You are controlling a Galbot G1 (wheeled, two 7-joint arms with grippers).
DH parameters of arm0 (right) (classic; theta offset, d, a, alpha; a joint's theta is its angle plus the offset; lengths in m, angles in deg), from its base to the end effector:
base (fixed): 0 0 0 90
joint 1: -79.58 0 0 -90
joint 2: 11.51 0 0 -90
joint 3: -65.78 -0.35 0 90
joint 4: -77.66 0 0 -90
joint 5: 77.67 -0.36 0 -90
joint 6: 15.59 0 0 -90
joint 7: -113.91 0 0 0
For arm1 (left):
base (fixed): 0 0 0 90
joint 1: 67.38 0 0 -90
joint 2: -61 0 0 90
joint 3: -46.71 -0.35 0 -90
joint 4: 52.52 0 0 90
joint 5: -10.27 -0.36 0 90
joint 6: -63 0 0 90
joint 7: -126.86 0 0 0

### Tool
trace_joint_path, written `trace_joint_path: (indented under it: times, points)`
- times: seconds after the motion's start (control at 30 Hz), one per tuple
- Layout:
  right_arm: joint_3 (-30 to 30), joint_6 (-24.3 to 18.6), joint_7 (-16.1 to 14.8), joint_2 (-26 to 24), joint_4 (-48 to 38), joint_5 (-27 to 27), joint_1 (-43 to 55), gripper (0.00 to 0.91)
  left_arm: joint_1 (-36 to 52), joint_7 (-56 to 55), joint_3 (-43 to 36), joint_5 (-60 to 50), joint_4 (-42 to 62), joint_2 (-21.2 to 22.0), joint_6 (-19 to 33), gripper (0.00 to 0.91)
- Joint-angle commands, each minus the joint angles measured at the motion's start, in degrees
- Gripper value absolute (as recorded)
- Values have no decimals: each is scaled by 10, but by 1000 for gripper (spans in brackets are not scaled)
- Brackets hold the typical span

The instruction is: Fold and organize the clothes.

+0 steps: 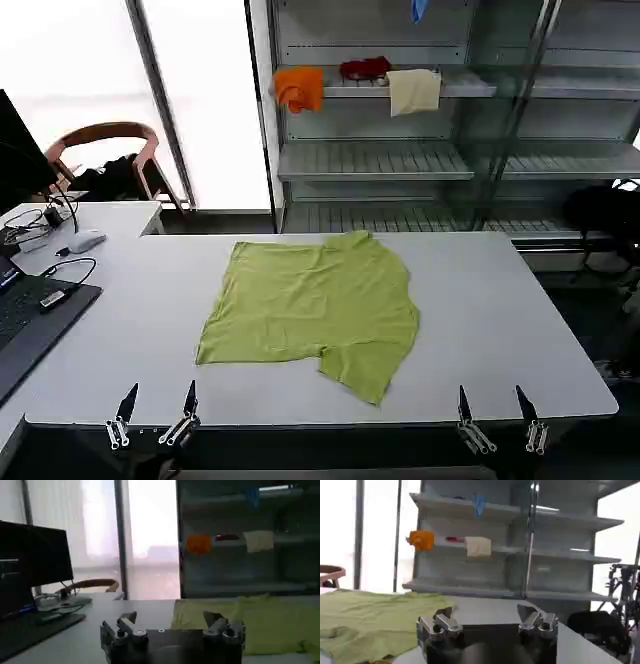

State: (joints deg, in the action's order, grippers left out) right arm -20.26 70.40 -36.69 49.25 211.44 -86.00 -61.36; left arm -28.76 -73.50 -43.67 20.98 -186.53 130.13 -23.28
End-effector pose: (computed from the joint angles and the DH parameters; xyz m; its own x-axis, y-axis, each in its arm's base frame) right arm 0.0882 -0.0336 -0.2624 -0.9933 0.1023 0.0537 0.0926 0.9827 -0.1605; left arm 0.0882 0.0340 -0.2609 -0.9926 -0.0955 0.0756 -0.0907 0.9938 0.0647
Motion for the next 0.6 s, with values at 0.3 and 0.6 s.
trace_joint_path:
  times: [0.3, 0.6]
  points:
    - [129, 373, -19, 5, 43, -57, 162, 907, 107, 15, 30, 156, -67, -74, -361, 907]
    - [173, 373, -29, 16, -23, -74, 249, 897, 179, 61, 53, 223, 12, -108, -368, 907]
